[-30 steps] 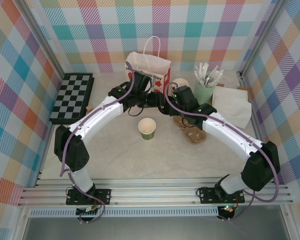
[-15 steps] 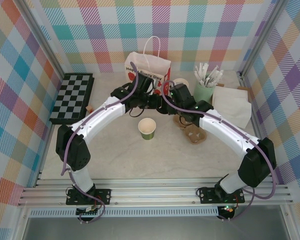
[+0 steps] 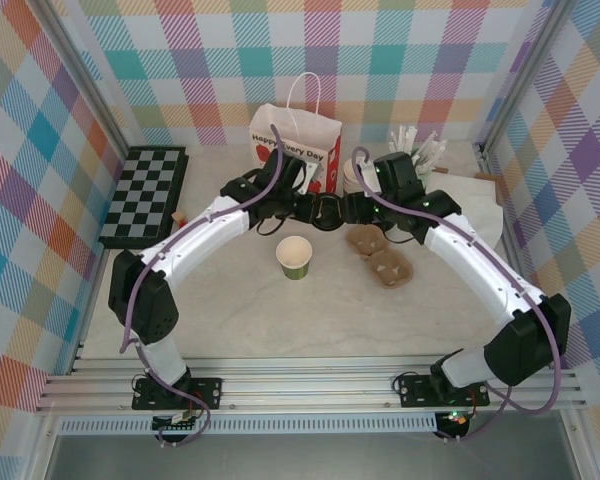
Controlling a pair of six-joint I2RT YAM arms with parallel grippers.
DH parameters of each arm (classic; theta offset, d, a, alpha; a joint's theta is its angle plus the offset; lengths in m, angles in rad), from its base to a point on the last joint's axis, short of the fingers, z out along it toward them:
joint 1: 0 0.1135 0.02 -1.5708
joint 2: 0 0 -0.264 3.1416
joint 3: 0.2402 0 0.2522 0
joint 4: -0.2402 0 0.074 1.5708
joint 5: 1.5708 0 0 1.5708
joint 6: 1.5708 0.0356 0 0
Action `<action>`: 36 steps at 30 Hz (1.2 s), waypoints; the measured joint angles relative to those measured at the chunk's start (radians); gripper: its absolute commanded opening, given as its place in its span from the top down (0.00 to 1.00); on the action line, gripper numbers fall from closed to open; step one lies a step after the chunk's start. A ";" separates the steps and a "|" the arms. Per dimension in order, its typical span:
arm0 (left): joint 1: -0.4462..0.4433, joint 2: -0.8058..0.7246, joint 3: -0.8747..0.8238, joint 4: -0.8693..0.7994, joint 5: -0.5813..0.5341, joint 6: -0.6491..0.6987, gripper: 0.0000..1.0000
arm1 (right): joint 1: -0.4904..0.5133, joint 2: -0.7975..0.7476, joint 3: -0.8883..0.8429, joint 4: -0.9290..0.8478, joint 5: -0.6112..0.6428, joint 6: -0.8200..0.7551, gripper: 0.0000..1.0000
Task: Pack the takeout coffee
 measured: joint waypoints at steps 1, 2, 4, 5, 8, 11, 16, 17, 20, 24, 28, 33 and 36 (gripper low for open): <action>0.000 -0.008 -0.006 0.002 -0.002 0.025 1.00 | 0.000 0.004 0.020 -0.025 -0.008 -0.020 0.50; 0.000 -0.018 -0.013 0.006 -0.002 0.042 1.00 | 0.000 0.006 0.033 -0.040 -0.016 -0.033 0.50; 0.000 -0.048 -0.041 0.037 0.003 0.084 1.00 | 0.001 0.011 0.056 -0.068 -0.030 -0.060 0.51; 0.000 -0.063 -0.056 0.050 0.006 0.098 1.00 | 0.001 0.013 0.062 -0.076 -0.035 -0.069 0.51; 0.000 -0.103 -0.080 0.068 0.018 0.146 1.00 | 0.001 0.029 0.077 -0.095 -0.038 -0.089 0.50; 0.000 -0.114 -0.080 0.084 0.035 0.174 1.00 | 0.001 0.049 0.087 -0.100 -0.038 -0.100 0.51; 0.000 -0.114 -0.082 0.085 0.048 0.188 1.00 | 0.001 0.076 0.100 -0.096 -0.051 -0.102 0.55; 0.000 -0.114 -0.083 0.088 0.049 0.188 1.00 | 0.001 0.077 0.100 -0.094 -0.054 -0.098 0.57; 0.000 -0.116 -0.092 0.110 0.060 0.181 1.00 | 0.001 0.079 0.100 -0.078 -0.065 -0.084 0.64; 0.000 -0.122 -0.109 0.138 0.069 0.162 1.00 | 0.003 0.079 0.096 -0.053 -0.077 -0.065 0.82; 0.000 -0.123 -0.116 0.146 0.069 0.158 1.00 | 0.009 0.078 0.093 -0.048 -0.075 -0.060 0.90; 0.000 -0.124 -0.117 0.148 0.069 0.153 0.89 | 0.009 0.076 0.086 -0.039 -0.071 -0.073 1.00; 0.000 -0.144 -0.135 0.163 0.081 0.128 0.59 | 0.010 0.057 0.063 -0.007 -0.057 -0.101 1.00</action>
